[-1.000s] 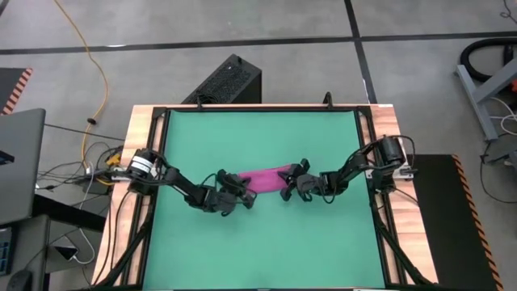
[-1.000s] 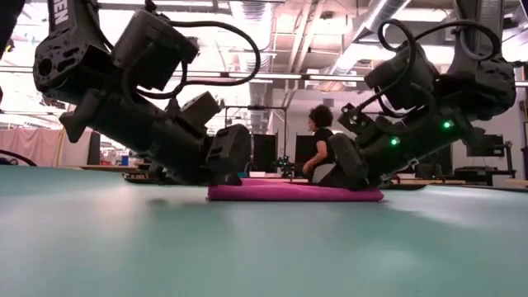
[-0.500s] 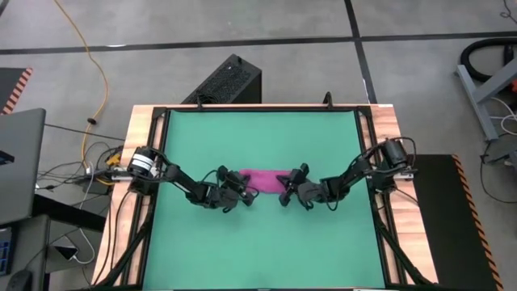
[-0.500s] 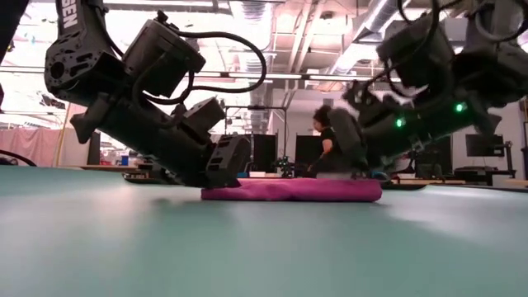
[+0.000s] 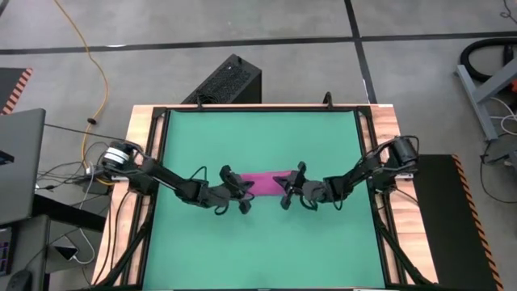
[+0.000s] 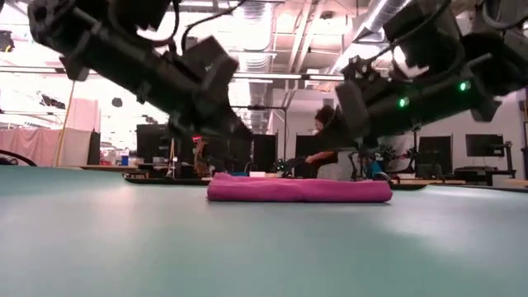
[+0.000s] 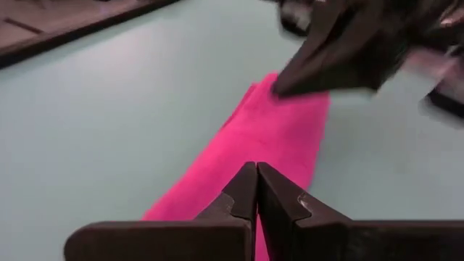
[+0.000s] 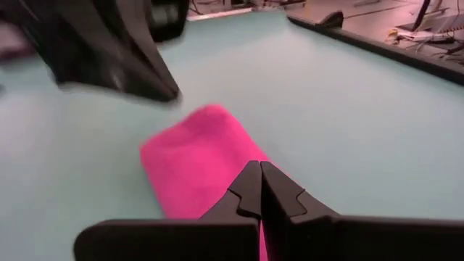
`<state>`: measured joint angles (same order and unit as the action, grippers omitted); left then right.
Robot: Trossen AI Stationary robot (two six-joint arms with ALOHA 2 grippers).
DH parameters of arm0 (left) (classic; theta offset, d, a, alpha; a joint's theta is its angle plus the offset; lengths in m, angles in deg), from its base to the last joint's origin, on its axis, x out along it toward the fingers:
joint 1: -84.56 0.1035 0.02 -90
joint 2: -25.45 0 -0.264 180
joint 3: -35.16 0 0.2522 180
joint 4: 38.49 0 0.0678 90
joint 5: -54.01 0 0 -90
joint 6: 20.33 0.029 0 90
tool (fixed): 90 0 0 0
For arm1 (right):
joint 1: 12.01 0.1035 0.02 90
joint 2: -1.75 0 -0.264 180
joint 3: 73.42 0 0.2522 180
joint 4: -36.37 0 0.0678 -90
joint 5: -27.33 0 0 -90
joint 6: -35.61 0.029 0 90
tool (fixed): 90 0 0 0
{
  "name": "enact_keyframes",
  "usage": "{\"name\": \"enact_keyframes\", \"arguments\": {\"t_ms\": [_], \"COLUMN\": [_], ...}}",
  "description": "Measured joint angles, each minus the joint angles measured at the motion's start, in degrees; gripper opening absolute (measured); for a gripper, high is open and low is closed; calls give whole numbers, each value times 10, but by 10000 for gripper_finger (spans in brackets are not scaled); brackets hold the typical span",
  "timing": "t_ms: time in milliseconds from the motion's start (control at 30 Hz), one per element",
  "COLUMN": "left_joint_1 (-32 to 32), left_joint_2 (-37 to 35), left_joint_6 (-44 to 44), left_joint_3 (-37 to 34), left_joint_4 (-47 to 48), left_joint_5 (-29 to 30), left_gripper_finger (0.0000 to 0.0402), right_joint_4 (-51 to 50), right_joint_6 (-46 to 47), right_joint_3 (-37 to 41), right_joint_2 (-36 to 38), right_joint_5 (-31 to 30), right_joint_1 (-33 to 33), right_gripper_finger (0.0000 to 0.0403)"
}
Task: Roll towel
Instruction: Roll the violet towel, then return to Home Position
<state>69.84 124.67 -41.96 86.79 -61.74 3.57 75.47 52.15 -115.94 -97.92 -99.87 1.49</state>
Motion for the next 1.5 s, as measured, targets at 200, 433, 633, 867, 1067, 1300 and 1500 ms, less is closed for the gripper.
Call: {"name": "enact_keyframes", "arguments": {"t_ms": [200, 433, 633, 867, 1067, 1300, 1500], "left_joint_1": [1, 2, 3, 1, -7, 6, 27], "left_joint_2": [5, 96, 127, 88, 15, -187, -388], "left_joint_6": [7, -28, -50, -58, -23, 56, 121], "left_joint_3": [0, 0, 0, 0, -1, 0, 0], "left_joint_4": [-22, -79, -60, 22, 41, 162, 294], "left_joint_5": [4, 13, 18, 17, -18, -178, -162], "left_gripper_finger": [0, 0, 0, 0, 0, 0, 0], "right_joint_4": [105, 170, 171, 163, 163, 86, -140], "right_joint_6": [-1, 47, 67, 59, -12, -108, -168], "right_joint_3": [0, -4, -32, -45, -43, -26, -20], "right_joint_2": [-88, -172, -204, -183, -88, 112, 348], "right_joint_5": [21, 28, 19, 33, 44, 176, 191], "right_joint_1": [-10, -17, -17, -17, -9, -15, -20], "right_gripper_finger": [17, 17, 17, 17, 17, 17, 17]}}
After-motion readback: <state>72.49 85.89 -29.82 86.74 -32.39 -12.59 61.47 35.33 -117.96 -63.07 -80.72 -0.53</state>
